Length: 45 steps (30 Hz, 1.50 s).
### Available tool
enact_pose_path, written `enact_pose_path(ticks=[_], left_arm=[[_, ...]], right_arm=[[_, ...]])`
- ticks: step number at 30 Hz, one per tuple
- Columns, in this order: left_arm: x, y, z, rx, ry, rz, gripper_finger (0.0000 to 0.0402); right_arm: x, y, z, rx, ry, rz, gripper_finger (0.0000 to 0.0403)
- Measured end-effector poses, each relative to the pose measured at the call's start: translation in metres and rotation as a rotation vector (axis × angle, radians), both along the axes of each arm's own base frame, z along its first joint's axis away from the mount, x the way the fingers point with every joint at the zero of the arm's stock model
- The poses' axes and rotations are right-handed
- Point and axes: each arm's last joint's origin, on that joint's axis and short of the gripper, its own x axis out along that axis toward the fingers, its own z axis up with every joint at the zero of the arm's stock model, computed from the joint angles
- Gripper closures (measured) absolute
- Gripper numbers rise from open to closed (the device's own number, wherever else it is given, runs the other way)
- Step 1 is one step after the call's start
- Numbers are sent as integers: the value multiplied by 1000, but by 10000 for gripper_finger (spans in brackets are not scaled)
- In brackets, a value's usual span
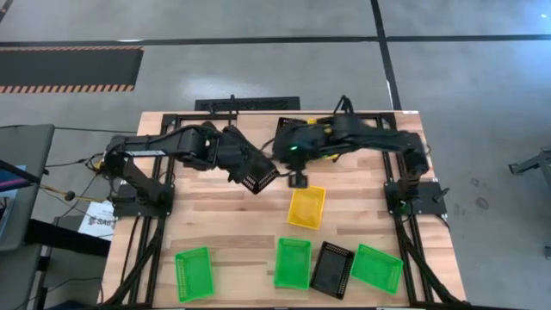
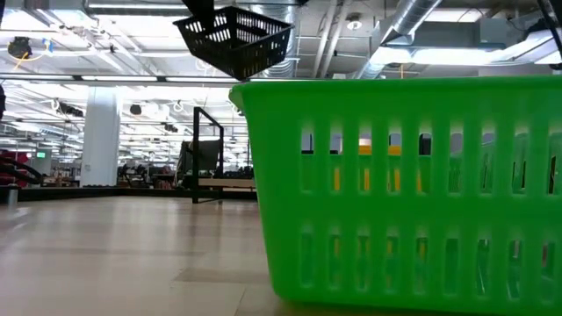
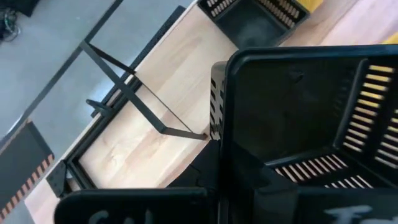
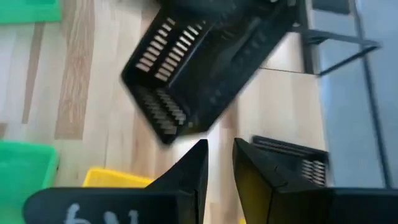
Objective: Stack baskets on shelf by color
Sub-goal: Stack the left black bin on top of the black bin
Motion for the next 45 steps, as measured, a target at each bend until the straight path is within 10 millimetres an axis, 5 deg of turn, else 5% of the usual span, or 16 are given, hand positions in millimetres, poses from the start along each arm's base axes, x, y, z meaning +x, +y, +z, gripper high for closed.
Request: enact_pose_path(ticks=[8, 20, 34, 45], left_arm=[[1, 10, 0, -1, -8, 34, 401], [2, 11, 0, -16, -38, 63, 401], [4, 28, 1, 2, -8, 7, 401], [3, 28, -1, -18, 19, -9, 401]], right_arm=[[-51, -21, 34, 13, 10, -48, 305], [-44, -50, 23, 202, 40, -3, 300], [2, -33, 5, 157, -45, 1, 202], [34, -35, -18, 24, -53, -87, 213]])
